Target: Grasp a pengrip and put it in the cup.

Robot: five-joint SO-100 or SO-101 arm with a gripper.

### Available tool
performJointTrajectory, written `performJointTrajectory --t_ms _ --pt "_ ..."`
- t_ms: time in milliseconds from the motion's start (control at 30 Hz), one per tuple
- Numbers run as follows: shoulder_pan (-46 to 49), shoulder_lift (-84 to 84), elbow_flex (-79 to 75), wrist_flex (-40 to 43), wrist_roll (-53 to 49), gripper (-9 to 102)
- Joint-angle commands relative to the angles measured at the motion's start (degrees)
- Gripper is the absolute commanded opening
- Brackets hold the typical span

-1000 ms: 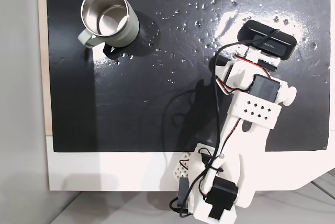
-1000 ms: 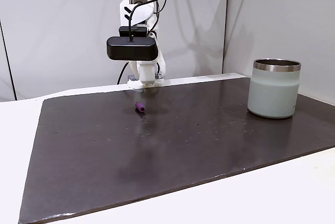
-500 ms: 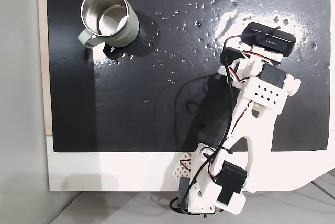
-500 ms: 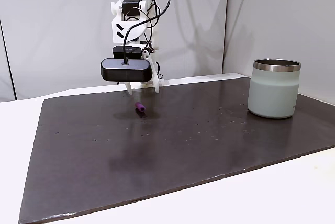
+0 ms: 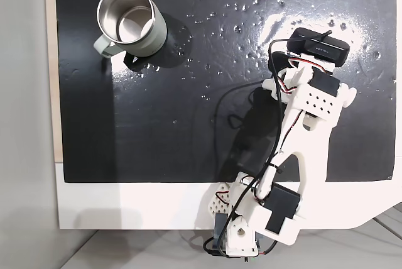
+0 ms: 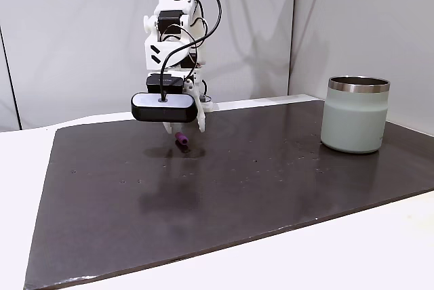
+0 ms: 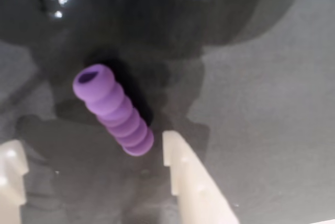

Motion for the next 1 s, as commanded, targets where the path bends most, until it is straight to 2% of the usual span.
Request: performJointTrajectory --t_ms 0,267,600,833,967 --pt "0.0 -0.09 -3.52 -1.32 -0.26 25" --pt "0.0 -2.81 -3.16 -3.96 -0.18 20" --pt "0.0 -2.99 1.41 -9.05 0.0 0" --pt "0.26 -2.37 2.37 -10.2 0.88 0" --pt "-1.05 -0.44 -1.67 -4.92 5.01 0"
